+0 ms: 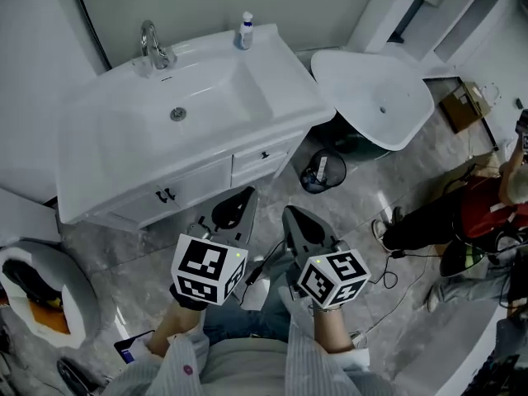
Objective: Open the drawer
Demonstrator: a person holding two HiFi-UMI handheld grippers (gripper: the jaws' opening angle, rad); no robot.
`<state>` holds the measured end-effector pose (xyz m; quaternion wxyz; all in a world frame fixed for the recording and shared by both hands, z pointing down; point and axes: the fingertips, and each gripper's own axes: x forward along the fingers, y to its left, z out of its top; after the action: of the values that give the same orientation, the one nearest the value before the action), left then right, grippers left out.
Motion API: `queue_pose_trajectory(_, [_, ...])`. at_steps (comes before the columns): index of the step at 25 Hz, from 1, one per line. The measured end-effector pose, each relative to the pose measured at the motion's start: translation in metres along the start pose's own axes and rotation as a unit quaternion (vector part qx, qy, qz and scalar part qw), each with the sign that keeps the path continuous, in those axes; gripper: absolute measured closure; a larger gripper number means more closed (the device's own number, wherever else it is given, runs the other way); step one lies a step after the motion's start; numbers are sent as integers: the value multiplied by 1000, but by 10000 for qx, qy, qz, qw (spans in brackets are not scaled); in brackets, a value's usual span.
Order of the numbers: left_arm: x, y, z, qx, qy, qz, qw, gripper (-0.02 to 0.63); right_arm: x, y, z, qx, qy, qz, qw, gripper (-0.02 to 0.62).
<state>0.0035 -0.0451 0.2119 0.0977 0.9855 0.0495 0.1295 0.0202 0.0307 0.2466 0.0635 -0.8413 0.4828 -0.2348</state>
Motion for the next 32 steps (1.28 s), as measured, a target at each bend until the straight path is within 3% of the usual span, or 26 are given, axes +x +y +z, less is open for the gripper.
queue_pose_trajectory(5, [51, 11, 17, -203, -128, 688, 9973, 591, 36, -45, 31, -237, 303, 602, 9974, 586])
queue_pose_trajectory(16, [124, 0, 19, -647, -180, 2007, 9774, 591, 68, -118, 61, -640, 960, 1825, 9764, 586])
queue_pose_trajectory(26, [139, -15, 2, -840, -225, 2803, 9560, 591, 72, -139, 52, -856, 1307, 2573, 9536, 586])
queue_pose_trajectory(32, [141, -20, -11, -941, -150, 2995, 9493, 591, 74, -139, 44, -950, 1445, 2817, 9438, 586])
